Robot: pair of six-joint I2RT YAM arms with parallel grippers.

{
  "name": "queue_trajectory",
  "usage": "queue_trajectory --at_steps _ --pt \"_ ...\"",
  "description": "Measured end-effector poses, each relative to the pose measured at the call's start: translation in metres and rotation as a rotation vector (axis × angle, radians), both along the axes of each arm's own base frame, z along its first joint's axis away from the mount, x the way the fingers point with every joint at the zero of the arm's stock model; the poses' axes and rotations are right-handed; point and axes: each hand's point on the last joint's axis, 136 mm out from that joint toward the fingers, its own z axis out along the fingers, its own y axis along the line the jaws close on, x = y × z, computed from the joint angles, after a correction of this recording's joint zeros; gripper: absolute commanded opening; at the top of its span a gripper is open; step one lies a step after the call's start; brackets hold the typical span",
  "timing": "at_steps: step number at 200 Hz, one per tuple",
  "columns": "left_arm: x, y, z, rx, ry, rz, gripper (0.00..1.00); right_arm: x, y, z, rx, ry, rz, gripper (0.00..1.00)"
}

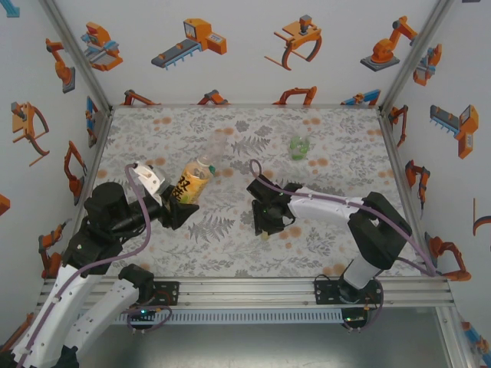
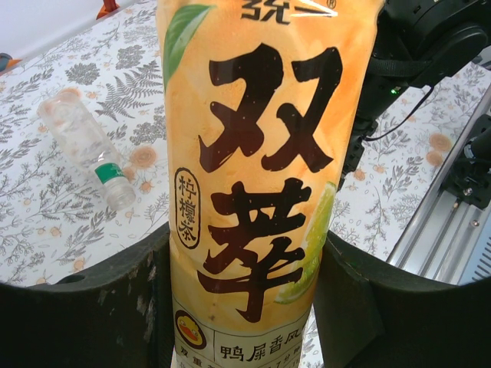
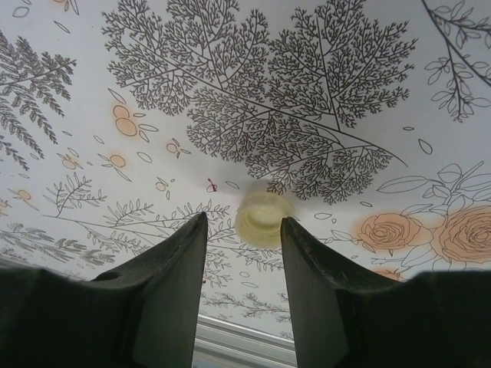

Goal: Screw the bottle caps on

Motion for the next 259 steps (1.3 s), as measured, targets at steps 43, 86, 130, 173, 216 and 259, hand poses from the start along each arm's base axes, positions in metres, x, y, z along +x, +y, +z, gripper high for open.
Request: queue_trajectory --at_steps 43,86,130,173,216,259 --pt "0.0 0.0 0.0 -0.001 0.001 0.0 0.0 -0.001 -0.002 -0.006 -0.015 0.011 0.0 0.43" --pt "0.0 0.0 0.0 -0.001 0.002 0.0 0.0 -0.002 -0.004 -0.006 -0.026 0.014 -0.001 0.43" --pt "0.0 0.0 0.0 0.0 0.003 0.0 0.0 -0.002 -0.009 -0.001 -0.045 0.004 -0.009 0.45" --pt "0.002 -0.001 -0.002 0.004 0.01 0.0 0.0 -0.002 -0.012 0.001 -0.049 0.0 -0.017 0.46" --pt "0.004 -0.002 -0.004 0.009 0.019 0.0 0.0 -0.002 -0.013 0.002 -0.054 -0.003 -0.019 0.46" --pt "0.004 -0.002 -0.004 0.009 0.019 0.0 0.0 -0.001 -0.013 0.002 -0.058 -0.009 -0.021 0.47"
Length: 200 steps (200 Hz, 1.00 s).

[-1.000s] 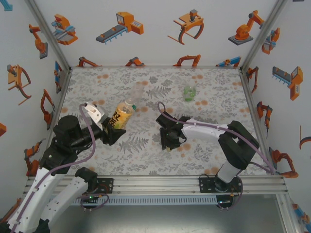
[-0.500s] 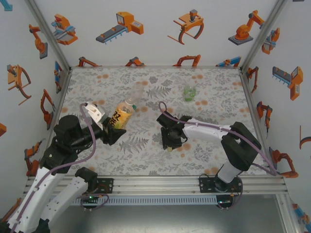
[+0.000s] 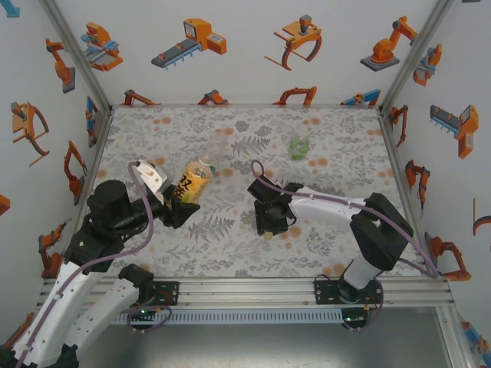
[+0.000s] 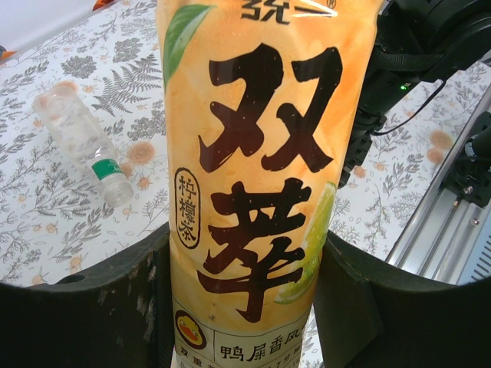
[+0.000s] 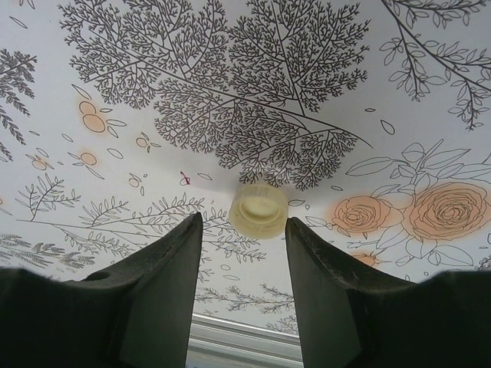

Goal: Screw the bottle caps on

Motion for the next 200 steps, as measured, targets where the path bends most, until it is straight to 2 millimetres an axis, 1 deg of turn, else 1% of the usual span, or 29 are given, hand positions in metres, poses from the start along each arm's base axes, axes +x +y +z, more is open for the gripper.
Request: queue_trajectory --at_steps 37,70,99,114,154,177,200 --pt "0.0 0.0 0.0 0.0 0.0 0.0 0.0 0.001 0.001 -0.003 -0.001 0.002 0.0 0.47" --pt "0.0 0.0 0.0 0.0 0.0 0.0 0.0 -0.001 0.0 -0.011 -0.009 0.011 -0.006 0.47" --pt "0.0 0.0 0.0 0.0 0.0 0.0 0.0 -0.002 -0.001 -0.015 -0.012 0.019 -0.013 0.42" --pt "0.0 0.0 0.0 0.0 0.0 0.0 0.0 -0.001 -0.001 -0.015 -0.009 0.018 -0.016 0.42" --pt "0.0 0.0 0.0 0.0 -0.001 0.0 0.0 -0.001 0.0 -0.014 -0.002 0.013 -0.017 0.47" --pt "-0.001 0.0 0.001 -0.001 -0.002 0.0 0.0 -0.001 -0.001 -0.01 -0.003 0.009 -0.018 0.47" --pt "-0.001 0.0 0.001 -0.001 -0.003 0.0 0.0 0.0 0.0 -0.001 0.012 -0.004 -0.018 0.45"
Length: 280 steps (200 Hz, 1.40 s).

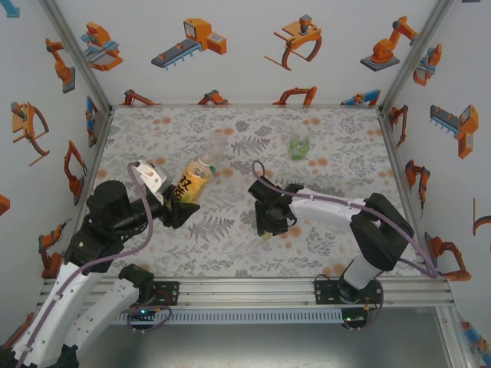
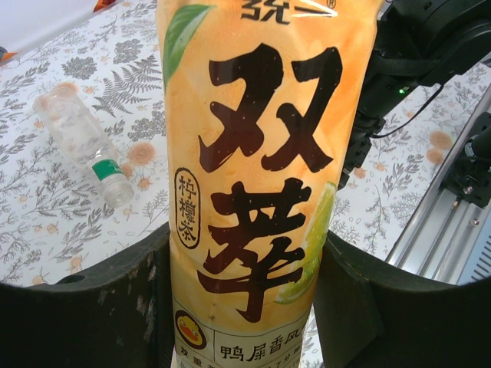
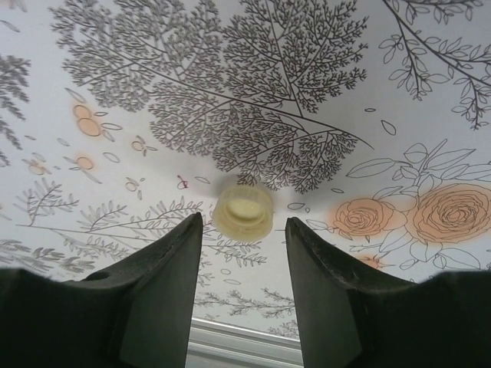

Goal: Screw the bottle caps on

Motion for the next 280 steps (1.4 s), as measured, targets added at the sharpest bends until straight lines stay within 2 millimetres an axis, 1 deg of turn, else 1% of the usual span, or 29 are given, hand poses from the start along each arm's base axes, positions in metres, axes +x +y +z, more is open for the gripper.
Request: queue_trajectory --at_steps 24,69,94,143,209,226,259,280 --pt "0.0 0.0 0.0 0.0 0.0 0.0 0.0 0.004 0.005 0.007 0.017 -0.013 0.001 0.43" --pt "-0.001 0.0 0.001 -0.002 -0.003 0.0 0.0 0.004 0.006 0.007 0.019 -0.011 0.002 0.42" --pt "-0.001 0.001 0.001 -0.003 -0.005 0.0 0.0 0.004 0.006 0.003 0.014 -0.006 0.002 0.42" --pt "-0.001 0.001 0.001 -0.003 -0.005 0.0 0.0 0.001 0.005 -0.006 0.0 0.016 0.003 0.45" --pt "-0.001 0.001 0.001 -0.002 -0.005 0.0 0.0 0.0 0.005 -0.009 -0.006 0.024 0.005 0.45" --pt "-0.001 0.001 0.001 -0.002 -0.005 0.0 0.0 0.002 0.004 -0.006 -0.015 0.019 0.003 0.46" --pt "-0.001 0.001 0.001 -0.002 -0.005 0.0 0.0 0.007 0.005 0.009 -0.006 -0.017 -0.001 0.48" --pt "-0.001 0.001 0.001 -0.002 -0.005 0.0 0.0 0.008 0.003 0.01 -0.015 -0.022 -0.004 0.48"
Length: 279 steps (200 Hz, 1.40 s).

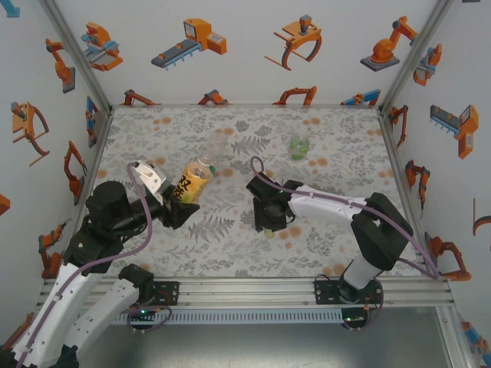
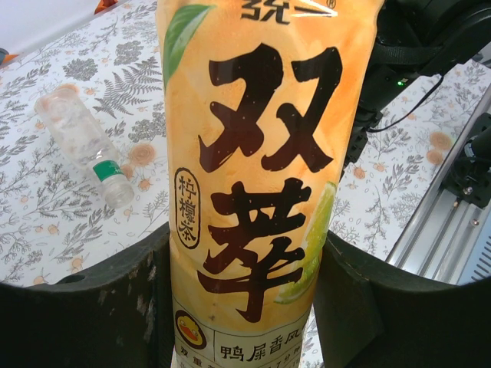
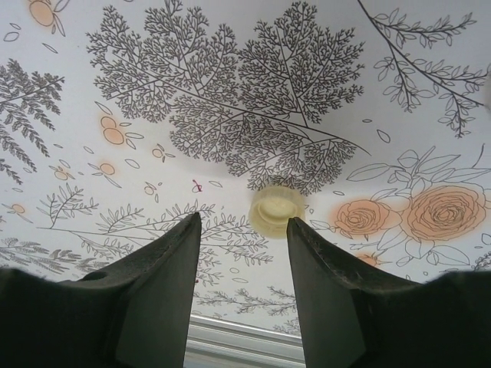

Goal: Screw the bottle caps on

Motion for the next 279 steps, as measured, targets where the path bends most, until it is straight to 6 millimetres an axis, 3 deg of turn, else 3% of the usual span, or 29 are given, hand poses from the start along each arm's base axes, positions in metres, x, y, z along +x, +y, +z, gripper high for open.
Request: queue_trajectory --at_steps 216,245,279 --pt "0.001 -0.001 -0.001 0.003 0.005 0.0 0.0 -0.005 -0.007 -0.018 -0.041 0.03 -0.001 0.47" --pt "0.001 -0.001 -0.001 0.003 0.006 0.0 0.0 -0.008 -0.01 -0.025 -0.05 0.039 -0.005 0.4" --pt "0.001 -0.001 -0.001 0.003 0.006 0.0 0.0 -0.007 -0.009 -0.025 -0.039 0.035 -0.013 0.19"
